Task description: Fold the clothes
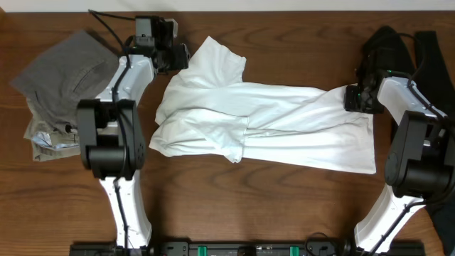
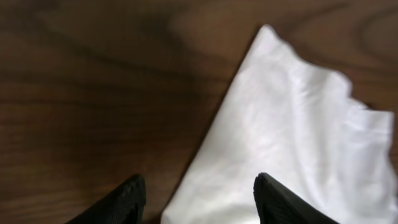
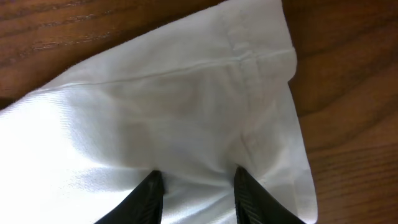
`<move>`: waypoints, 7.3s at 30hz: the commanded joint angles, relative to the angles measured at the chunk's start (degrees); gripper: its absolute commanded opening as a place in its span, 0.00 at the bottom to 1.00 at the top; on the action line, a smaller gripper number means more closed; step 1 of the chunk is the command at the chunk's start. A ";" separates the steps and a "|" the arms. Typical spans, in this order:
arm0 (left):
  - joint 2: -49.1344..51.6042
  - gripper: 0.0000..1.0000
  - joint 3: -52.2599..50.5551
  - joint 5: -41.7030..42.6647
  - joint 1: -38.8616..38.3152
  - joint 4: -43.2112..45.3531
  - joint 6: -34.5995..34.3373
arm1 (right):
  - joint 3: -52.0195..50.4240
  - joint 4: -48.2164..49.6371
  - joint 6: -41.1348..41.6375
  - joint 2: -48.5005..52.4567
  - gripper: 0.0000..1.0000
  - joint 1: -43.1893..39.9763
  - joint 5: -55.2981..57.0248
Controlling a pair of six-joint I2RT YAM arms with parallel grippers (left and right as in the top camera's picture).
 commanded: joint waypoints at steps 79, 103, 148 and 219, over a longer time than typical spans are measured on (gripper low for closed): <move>1.09 0.06 1.49 -3.82 -1.01 -3.89 -4.90 | 7.17 9.88 0.44 9.55 0.08 -5.53 -14.38; -8.66 0.06 1.49 -3.85 -0.59 -12.41 -4.83 | 7.30 2.03 0.63 -4.63 0.01 -5.60 -9.09; -12.52 0.06 1.49 -3.87 3.72 -50.23 -4.44 | 7.28 -28.11 1.49 -7.65 0.01 -10.40 -9.16; -12.50 0.41 -2.58 -5.33 3.54 -45.75 -4.81 | -7.63 -16.44 1.07 -7.54 0.15 -2.03 -11.96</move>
